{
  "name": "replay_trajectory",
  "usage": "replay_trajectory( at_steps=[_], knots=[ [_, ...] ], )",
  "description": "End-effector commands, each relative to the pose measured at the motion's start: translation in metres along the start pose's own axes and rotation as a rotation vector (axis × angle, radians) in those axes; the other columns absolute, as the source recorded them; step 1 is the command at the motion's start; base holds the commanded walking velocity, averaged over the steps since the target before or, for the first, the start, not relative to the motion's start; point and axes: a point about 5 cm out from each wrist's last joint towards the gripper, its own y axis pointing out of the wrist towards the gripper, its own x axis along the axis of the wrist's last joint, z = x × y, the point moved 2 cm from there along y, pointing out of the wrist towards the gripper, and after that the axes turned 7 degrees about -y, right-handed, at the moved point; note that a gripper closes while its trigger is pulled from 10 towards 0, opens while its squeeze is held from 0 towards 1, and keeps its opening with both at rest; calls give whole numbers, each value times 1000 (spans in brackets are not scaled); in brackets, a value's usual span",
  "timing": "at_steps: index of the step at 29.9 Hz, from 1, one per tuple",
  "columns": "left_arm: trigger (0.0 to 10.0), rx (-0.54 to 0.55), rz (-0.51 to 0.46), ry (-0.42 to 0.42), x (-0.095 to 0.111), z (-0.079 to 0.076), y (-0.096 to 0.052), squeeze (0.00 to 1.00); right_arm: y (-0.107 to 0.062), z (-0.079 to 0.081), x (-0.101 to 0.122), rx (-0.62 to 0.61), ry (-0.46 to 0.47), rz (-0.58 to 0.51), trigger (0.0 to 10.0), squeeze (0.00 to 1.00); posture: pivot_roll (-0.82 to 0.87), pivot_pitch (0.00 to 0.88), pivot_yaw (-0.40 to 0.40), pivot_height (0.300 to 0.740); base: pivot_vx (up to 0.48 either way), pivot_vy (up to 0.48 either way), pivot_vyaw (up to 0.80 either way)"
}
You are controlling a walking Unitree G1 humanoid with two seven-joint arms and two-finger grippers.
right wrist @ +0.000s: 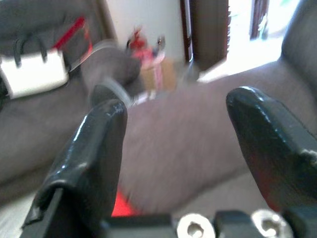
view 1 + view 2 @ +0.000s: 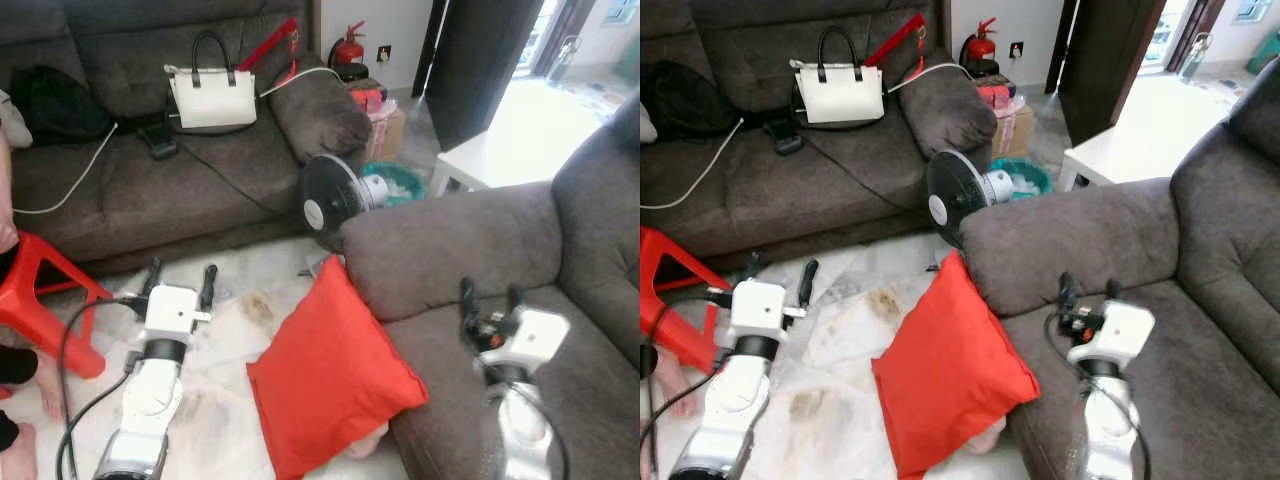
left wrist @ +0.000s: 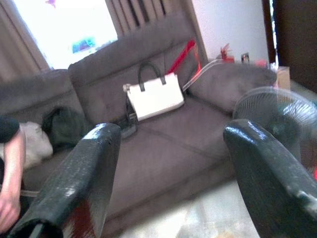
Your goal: Move the pillow to the sofa from floor
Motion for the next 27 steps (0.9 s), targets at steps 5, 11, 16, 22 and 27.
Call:
replay_trajectory(
  at_steps=[5, 11, 16, 22, 27],
  knots=[
    [10000, -41, -9, -47, 18, -11, -3, 0, -4, -1, 25, -13, 11, -52, 10000, 0, 132, 24, 4, 740, 0, 0, 0],
    [10000, -49, 7, -69, 18, -16, 0, 0, -4, -1, 27, -11, 11, -50, 10000, 0, 120, 0, 1, 740, 0, 0, 0],
    [10000, -44, 30, -87, 20, -17, 1, 0, -4, 1, 30, -6, 14, -43, 10000, 0, 119, 0, 1, 740, 0, 0, 0],
    [10000, -59, 55, -103, 20, -19, -3, 0, -5, 3, 33, -3, 21, -28, 10000, 0, 119, 0, 0, 740, 0, 0, 0],
    [10000, -80, 66, -111, 21, -23, -2, 0, -5, 5, 33, 3, 21, -19, 10000, 0, 118, 0, 3, 740, 0, 0, 0]
  ],
)
